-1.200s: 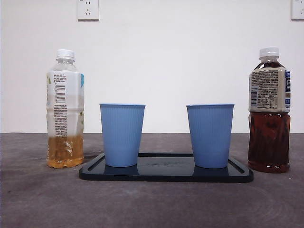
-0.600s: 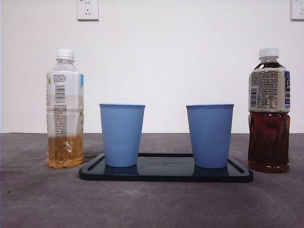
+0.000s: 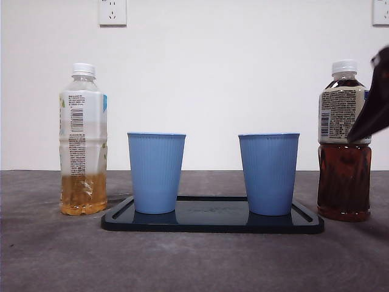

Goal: Pour the drink into the cup

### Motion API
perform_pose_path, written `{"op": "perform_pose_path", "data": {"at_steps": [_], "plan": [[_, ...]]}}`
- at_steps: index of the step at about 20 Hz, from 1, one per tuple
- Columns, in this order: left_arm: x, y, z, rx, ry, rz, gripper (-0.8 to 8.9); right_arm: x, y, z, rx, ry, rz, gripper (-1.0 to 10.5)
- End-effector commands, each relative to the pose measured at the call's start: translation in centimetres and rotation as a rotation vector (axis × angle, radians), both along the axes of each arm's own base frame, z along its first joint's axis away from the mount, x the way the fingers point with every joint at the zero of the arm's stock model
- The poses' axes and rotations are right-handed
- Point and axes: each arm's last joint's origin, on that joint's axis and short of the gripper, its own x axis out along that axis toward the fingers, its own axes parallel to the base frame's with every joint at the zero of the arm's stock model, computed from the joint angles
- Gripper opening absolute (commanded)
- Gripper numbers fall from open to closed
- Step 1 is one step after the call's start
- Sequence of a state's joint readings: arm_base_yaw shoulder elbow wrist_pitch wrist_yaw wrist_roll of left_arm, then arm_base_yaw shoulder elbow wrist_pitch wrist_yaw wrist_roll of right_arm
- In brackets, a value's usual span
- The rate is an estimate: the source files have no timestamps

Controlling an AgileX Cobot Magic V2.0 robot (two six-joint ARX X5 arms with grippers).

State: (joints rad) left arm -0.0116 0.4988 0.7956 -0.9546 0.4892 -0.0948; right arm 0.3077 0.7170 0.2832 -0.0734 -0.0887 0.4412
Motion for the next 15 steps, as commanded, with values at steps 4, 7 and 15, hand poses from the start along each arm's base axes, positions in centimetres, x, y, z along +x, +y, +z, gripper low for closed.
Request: {"op": "perform_pose_path", "data": {"at_steps": [4,7,15], "plan": [[0.0,0.0,0.6,0.008,-0.03,-0.016,4.68,2.2,0.7,-0.6,-0.096,-0.096,-0.015,4.2],[0.0,0.0,0.6,0.015,-0.034,-0.021,4.68,3.4,1.0,-1.2,-0.138,-0.129,-0.007,4.2],[0.0,0.0,0.6,0.016,-0.034,-0.021,4.68,5.7,1.6,-3.0,-0.187,-0.193,-0.046,4.3]]}}
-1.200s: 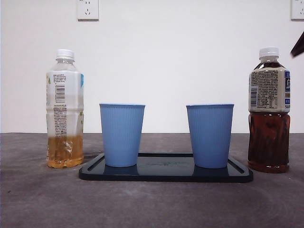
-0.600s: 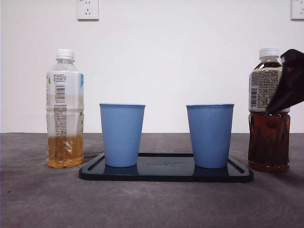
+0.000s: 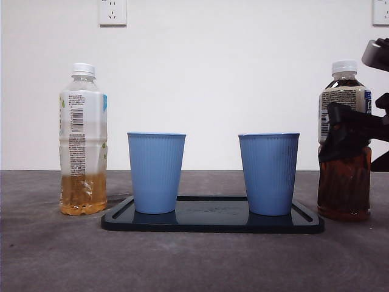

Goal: Pour the drink into the cup

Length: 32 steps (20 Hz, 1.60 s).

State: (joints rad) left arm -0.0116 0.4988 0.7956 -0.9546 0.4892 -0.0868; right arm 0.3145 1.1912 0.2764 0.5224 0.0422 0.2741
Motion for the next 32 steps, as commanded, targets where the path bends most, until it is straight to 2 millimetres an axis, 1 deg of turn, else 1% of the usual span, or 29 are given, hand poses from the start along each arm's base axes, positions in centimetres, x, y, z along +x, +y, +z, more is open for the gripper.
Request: {"op": "perform_pose_path", "data": {"at_steps": [1,10,14,15,18,21,23,28,32], "plan": [[0.0,0.0,0.6,0.01,-0.03,-0.017,4.68,0.6,0.2,-0.4,-0.032,-0.026,-0.025,4.3],[0.0,0.0,0.6,0.01,-0.03,-0.017,4.68,2.2,0.3,-2.1,-0.056,-0.086,-0.076,4.3],[0.0,0.0,0.6,0.01,-0.03,-0.017,4.68,2.6,0.4,-2.2,-0.046,-0.136,-0.077,4.3],[0.0,0.0,0.6,0.01,-0.03,-0.017,4.68,2.7,0.4,-2.3,-0.051,-0.137,-0.09,4.0],[0.0,0.0,0.6,0.01,-0.03,-0.017,4.68,2.7,0.4,-2.3,-0.063,-0.141,-0.101,2.6],[0.0,0.0,0.6,0.01,-0.03,-0.017,4.68,2.7,0.4,-2.1,-0.073,-0.153,-0.096,2.0],[0.0,0.0,0.6,0.01,-0.03,-0.017,4.68,2.6,0.4,-1.7,-0.079,-0.173,-0.093,2.0],[0.0,0.0,0.6,0.019,-0.037,-0.023,4.68,1.7,0.0,0.6,-0.131,-0.214,-0.085,1.6],[0.0,0.0,0.6,0.023,-0.042,-0.027,4.68,0.9,-0.3,3.7,-0.224,-0.191,-0.094,1.6]]}}
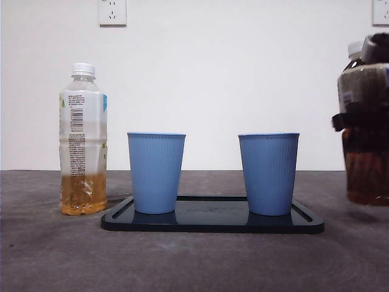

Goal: Pour the drink into the cup

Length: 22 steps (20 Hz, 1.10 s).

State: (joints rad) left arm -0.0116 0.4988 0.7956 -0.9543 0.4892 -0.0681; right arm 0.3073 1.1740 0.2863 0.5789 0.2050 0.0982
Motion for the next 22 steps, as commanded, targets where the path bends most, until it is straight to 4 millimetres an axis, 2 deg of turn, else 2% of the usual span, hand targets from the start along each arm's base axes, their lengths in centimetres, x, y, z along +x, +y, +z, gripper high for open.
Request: {"op": "perform_pose_path", "data": {"at_steps": [1,6,10,14,18,22], "plan": [[0.0,0.0,0.6,0.014,-0.035,-0.02,4.68,0.5,0.2,3.6,-0.077,-0.037,0.014,1.6],[0.0,0.0,0.6,0.018,-0.043,-0.023,4.68,1.0,0.3,9.6,-0.327,0.079,0.034,1.6],[0.0,0.0,0.6,0.018,-0.042,-0.023,4.68,1.0,0.3,12.3,-0.556,0.138,0.05,1.6],[0.0,-0.1,0.6,0.019,-0.044,-0.032,4.68,1.2,0.8,12.6,-0.776,0.211,0.066,1.6],[-0.1,-0.3,0.6,0.021,-0.046,-0.057,4.68,1.7,2.1,11.5,-1.048,0.278,0.096,1.6],[-0.1,-0.4,0.6,0.022,-0.046,-0.079,4.68,2.1,3.4,10.6,-1.246,0.321,0.138,1.6]]}}
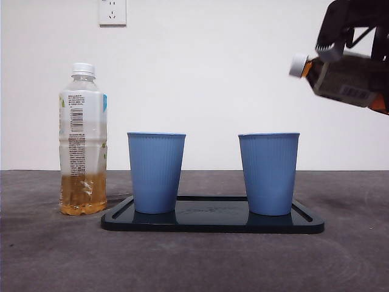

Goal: Pour the drink into the cup

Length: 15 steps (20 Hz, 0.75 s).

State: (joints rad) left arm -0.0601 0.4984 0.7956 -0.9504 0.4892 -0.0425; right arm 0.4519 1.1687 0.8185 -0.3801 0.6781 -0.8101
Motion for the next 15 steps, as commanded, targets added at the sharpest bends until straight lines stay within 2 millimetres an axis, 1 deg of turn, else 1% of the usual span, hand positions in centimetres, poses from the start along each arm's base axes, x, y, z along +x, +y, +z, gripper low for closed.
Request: {"op": "perform_pose_path", "data": {"at_steps": [1,3,6,9,15], "plan": [[0.0,-0.1,0.6,0.004,-0.03,-0.021,4.68,0.5,0.8,1.1,-0.099,-0.039,0.034,1.6],[-0.1,-0.2,0.6,0.004,-0.03,-0.029,4.68,0.6,1.1,0.9,-0.171,-0.021,0.054,1.6],[-0.1,-0.2,0.6,0.004,-0.029,-0.035,4.68,0.5,1.5,1.0,-0.217,-0.02,0.073,1.6],[-0.1,-0.3,0.6,0.003,-0.028,-0.043,4.68,0.4,1.7,1.1,-0.3,-0.01,0.08,1.6],[-0.1,-0.4,0.6,0.003,-0.026,-0.057,4.68,0.2,2.2,1.3,-0.333,-0.03,0.08,1.6]]}}
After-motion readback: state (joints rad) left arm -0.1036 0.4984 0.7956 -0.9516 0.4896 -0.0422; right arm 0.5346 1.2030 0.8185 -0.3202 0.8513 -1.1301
